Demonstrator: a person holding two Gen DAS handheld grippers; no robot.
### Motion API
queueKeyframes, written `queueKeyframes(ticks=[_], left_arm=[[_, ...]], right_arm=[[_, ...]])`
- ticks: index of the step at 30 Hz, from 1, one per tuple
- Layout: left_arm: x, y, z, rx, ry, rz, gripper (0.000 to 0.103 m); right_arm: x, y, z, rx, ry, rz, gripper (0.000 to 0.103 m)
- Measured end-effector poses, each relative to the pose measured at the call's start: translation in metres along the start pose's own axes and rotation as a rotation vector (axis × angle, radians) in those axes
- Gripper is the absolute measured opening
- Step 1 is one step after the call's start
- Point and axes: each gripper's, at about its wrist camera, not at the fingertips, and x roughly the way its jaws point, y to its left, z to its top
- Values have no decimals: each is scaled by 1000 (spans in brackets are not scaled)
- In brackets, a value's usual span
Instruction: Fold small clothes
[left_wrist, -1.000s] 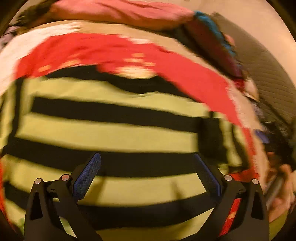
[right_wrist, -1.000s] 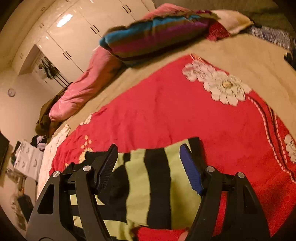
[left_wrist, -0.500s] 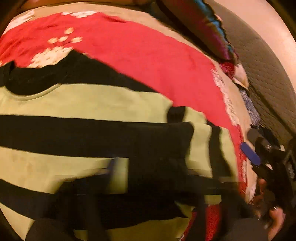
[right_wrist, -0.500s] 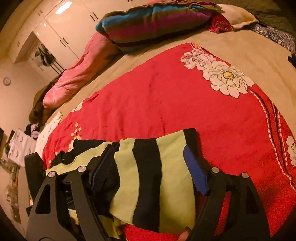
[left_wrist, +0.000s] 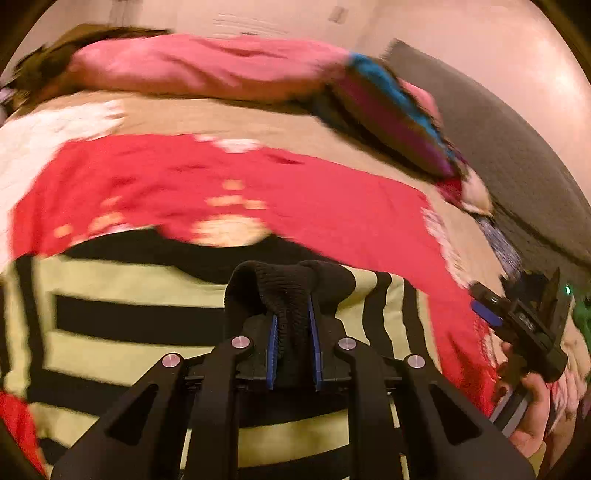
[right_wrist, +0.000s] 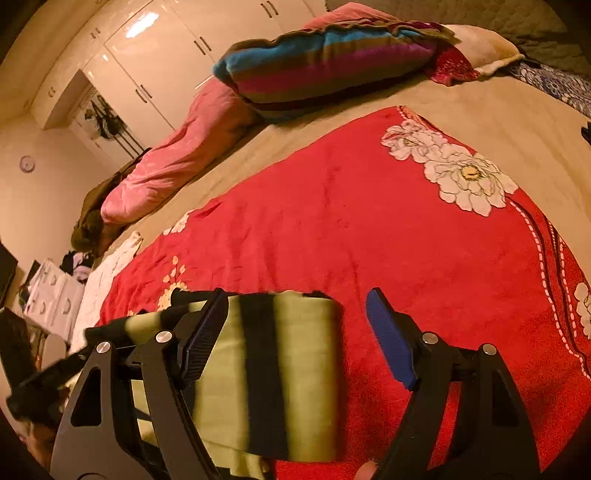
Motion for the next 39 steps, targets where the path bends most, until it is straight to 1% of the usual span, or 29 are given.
queueKeyframes(ticks=[2,4,5,7,10,14,17,20,22,24,25,26,27,28,30,31,32,33,35,37,38,39], left_arm=[[-9,28,0,-39,-2,42,13],[-16,61,-3,-58,4,100,13],[-15,75,-5,-80,18,116,14],[-9,91,-8,-98,38,138,14],[0,101,-9,-93,50,165,15],[4,113,-12,-52,57,231,17],[9,119,-14,-38,72,255,20],[13,135,-18,-69,92,281,20],[7,145,-18,-94,71,301,20],[3,147,-17,-85,55,317,22],[4,147,-17,-76,60,323,28],[6,148,-17,-70,71,327,37],[10,149,-18,-63,103,336,40],[9,151,-20,-64,109,338,41],[-7,151,-21,-72,51,325,41],[-18,149,-22,-63,15,342,41],[-26,147,-23,-59,-6,359,41],[-40,145,-24,-60,-42,367,41],[-57,136,-28,-46,-92,368,43],[-60,126,-30,-20,-97,352,43],[-56,118,-32,0,-81,329,43],[-51,111,-32,15,-65,317,43]], right_arm=[[4,11,-1,-32,9,9,70],[7,25,-3,-65,18,20,70],[10,31,-5,-82,24,26,70],[16,47,-10,-130,41,37,70],[32,74,-22,-211,87,48,70],[53,111,-45,-320,154,75,70],[65,133,-61,-389,185,103,70],[80,143,-75,-421,235,103,70],[87,143,-82,-426,267,73,70],[84,141,-80,-418,256,78,70],[80,139,-76,-406,237,87,72],[78,136,-73,-391,225,89,73],[78,133,-71,-380,219,87,73],[80,130,-71,-382,222,58,73],[88,129,-76,-456,241,-72,73],[89,129,-77,-481,240,-101,73],[88,130,-77,-495,229,-110,73],[86,130,-76,-490,223,-99,73],[82,130,-74,-451,216,-22,73],[83,132,-76,-422,240,54,73],[86,134,-79,-422,257,73,73],[89,139,-81,-431,267,73,73]])
